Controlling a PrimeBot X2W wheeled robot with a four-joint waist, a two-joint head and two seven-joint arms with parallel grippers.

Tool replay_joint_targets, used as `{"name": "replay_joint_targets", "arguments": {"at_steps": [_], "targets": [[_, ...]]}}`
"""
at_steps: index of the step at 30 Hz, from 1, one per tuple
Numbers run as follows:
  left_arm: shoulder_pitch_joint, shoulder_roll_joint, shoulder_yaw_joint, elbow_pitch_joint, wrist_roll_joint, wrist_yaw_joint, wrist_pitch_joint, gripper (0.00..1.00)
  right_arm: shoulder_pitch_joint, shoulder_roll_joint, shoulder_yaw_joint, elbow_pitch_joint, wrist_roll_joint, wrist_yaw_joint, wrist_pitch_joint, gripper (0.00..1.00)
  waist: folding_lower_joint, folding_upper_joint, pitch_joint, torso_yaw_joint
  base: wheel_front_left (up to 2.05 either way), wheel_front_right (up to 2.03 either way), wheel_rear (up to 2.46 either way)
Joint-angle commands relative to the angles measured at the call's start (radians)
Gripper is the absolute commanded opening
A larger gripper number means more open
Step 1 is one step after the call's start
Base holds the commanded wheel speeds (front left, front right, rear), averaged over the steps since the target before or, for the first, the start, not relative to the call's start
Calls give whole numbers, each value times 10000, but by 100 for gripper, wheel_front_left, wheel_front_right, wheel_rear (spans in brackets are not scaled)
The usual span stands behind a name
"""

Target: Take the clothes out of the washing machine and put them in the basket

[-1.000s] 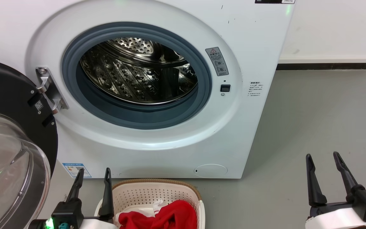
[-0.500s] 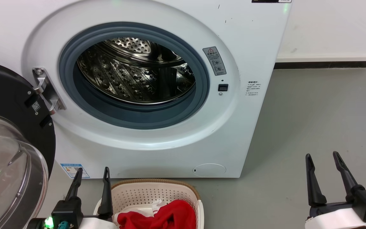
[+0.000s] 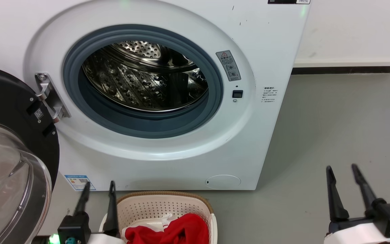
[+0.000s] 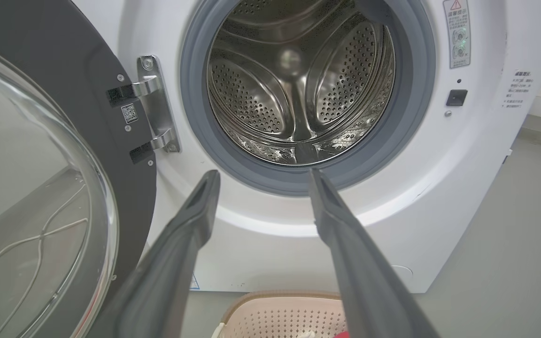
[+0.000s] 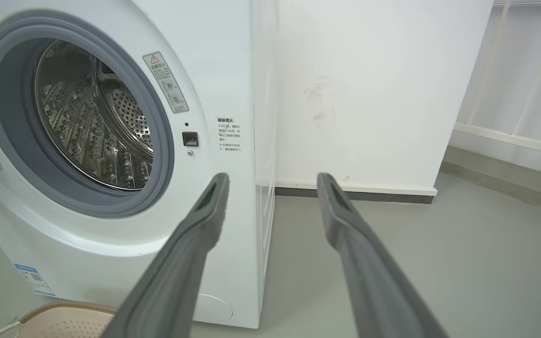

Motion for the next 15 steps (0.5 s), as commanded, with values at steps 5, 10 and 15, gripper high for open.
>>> {"name": "replay_joint_targets", "arguments": {"at_steps": [5,10,15], "targets": [[-30,-32,102,374,-452,-45,191,0,77,11,27,273,473,0,97,0,1,-1,2,4,0,0,0],[-180,-45,198,460,-1521,-147,471,0,-64,-23,18,397,1602,-1,340,0,1,-1,5,14,0,0,0],[-276,-56,239,490,-2537,-243,680,0,-204,-50,11,519,2650,-1,562,0,1,-1,9,23,0,0,0]]}}
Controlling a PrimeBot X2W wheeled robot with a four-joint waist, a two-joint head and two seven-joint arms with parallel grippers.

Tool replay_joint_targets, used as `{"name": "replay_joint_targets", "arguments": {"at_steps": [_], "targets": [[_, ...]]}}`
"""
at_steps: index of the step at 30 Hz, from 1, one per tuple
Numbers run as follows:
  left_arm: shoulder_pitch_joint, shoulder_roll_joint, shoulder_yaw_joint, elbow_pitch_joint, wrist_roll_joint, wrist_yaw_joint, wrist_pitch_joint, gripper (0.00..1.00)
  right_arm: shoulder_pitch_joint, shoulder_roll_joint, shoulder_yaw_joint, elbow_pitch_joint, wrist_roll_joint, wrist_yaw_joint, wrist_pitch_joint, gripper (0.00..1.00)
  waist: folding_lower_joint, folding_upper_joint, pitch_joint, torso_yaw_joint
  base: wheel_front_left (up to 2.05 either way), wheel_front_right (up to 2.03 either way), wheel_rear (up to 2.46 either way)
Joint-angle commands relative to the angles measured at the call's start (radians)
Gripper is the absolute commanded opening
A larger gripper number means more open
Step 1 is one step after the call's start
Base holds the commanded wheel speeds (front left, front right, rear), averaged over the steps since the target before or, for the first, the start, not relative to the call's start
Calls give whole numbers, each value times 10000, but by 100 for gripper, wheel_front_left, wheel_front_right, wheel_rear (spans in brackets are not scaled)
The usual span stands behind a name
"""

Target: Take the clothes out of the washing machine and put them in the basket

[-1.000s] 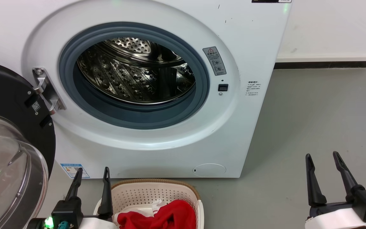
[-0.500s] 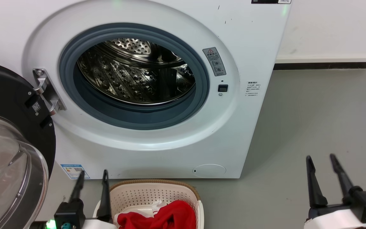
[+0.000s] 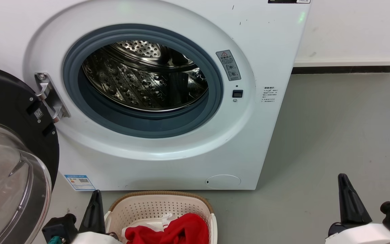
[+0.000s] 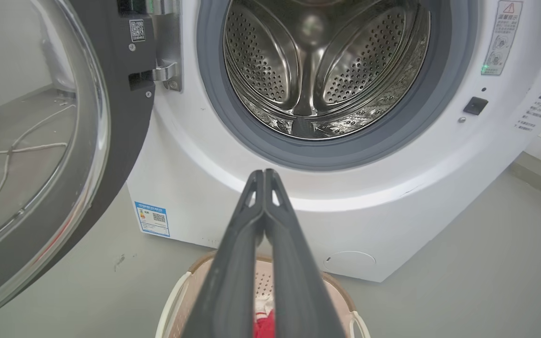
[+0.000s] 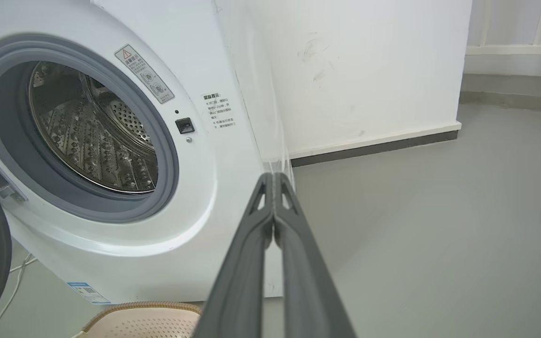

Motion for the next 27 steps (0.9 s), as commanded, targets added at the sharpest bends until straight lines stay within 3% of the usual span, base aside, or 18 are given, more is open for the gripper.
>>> {"name": "replay_joint_targets", "arguments": {"at_steps": [1,27], "targets": [[-277,35,77,-104,-463,-60,83,0,-312,-71,-13,-82,488,-1,73,0,0,-1,1,3,0,0,0],[-806,-16,361,154,-4648,-464,1058,0,-853,-137,-75,406,4810,-3,1030,0,0,-1,20,49,0,0,0]]}}
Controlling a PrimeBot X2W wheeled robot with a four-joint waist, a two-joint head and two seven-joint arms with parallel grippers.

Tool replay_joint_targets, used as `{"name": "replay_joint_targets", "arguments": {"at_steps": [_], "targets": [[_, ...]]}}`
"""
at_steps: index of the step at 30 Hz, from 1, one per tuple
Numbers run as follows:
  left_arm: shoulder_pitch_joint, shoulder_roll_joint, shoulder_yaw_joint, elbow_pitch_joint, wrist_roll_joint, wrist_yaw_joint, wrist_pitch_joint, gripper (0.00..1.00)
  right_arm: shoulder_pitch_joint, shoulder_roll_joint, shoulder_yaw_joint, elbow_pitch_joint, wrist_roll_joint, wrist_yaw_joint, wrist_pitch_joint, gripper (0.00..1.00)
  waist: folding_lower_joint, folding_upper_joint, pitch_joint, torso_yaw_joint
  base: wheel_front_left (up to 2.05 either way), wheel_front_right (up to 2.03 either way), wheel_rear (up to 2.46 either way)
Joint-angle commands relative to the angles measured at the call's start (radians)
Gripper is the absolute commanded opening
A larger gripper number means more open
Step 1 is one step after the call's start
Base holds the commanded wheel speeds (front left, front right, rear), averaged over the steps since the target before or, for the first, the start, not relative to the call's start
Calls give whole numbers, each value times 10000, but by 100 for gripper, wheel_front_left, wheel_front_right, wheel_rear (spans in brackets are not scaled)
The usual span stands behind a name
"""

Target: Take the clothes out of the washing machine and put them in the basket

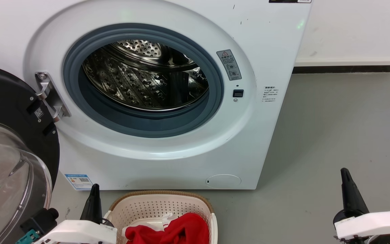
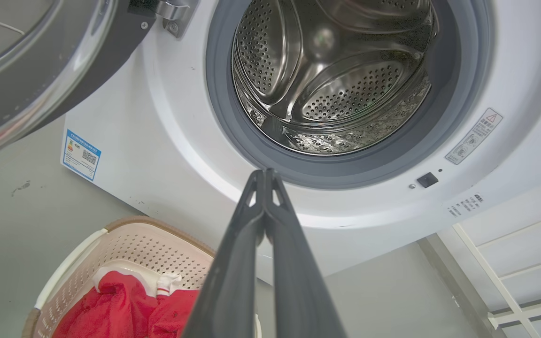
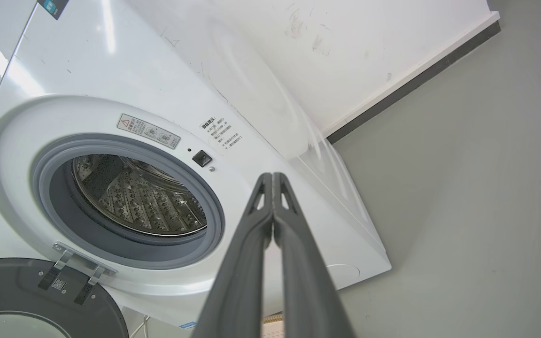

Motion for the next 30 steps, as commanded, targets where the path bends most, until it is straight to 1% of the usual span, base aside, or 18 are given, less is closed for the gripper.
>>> {"name": "replay_joint_targets", "arguments": {"at_steps": [1,16,30], "targets": [[-246,24,65,-93,-239,-61,77,0,-258,-71,-17,-52,287,-1,80,0,0,0,0,1,0,0,0],[-520,-2,212,56,-2250,-257,561,0,-540,-83,-72,183,2337,-2,555,0,0,0,11,29,0,0,0],[-737,-26,343,172,-3866,-419,955,0,-744,-84,-124,376,3994,-3,952,0,0,0,22,55,0,0,0]]}}
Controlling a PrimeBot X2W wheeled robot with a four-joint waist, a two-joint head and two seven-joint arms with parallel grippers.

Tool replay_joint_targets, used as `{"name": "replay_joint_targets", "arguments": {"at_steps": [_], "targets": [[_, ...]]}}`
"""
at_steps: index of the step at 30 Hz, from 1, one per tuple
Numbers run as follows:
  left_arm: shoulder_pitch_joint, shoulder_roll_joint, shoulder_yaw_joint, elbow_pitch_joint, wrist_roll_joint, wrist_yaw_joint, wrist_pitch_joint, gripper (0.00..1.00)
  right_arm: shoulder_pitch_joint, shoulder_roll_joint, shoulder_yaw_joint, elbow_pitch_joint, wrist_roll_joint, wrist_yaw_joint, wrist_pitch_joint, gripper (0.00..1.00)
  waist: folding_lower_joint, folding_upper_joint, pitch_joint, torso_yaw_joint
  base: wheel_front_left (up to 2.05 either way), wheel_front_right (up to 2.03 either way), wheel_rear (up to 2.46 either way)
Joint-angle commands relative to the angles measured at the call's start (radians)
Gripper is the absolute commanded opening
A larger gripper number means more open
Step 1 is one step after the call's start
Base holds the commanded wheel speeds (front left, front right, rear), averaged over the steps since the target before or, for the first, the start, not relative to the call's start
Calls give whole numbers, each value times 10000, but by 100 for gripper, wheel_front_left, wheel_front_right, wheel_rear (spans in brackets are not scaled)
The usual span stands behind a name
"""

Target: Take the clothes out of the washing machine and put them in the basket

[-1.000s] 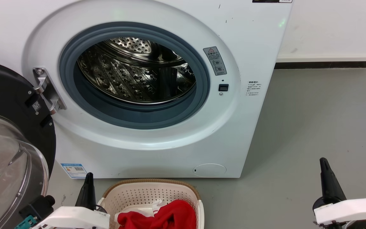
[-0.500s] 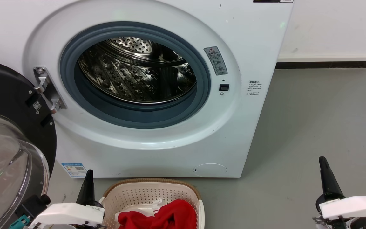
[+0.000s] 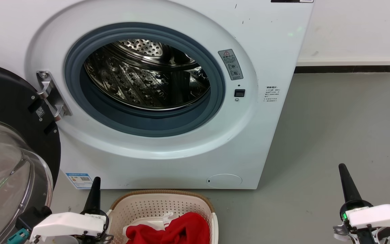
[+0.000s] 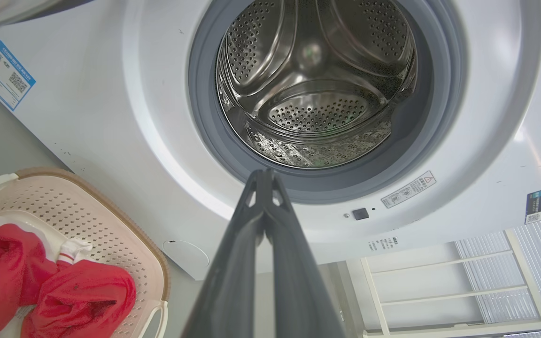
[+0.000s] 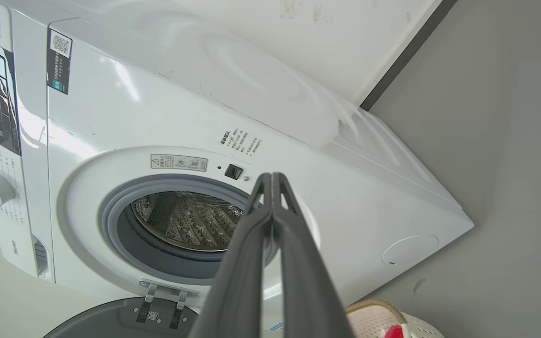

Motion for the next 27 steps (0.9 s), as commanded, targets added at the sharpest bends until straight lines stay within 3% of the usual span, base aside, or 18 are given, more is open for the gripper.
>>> {"name": "replay_joint_targets", "arguments": {"at_steps": [1,27], "targets": [[-256,5,55,-54,-236,-85,51,0,-285,-55,-17,-40,256,-2,44,0,-1,0,1,2,0,0,0],[-599,-35,249,157,-2917,-348,715,0,-641,-38,-130,292,2976,-3,724,0,-1,0,22,54,0,0,0]]}}
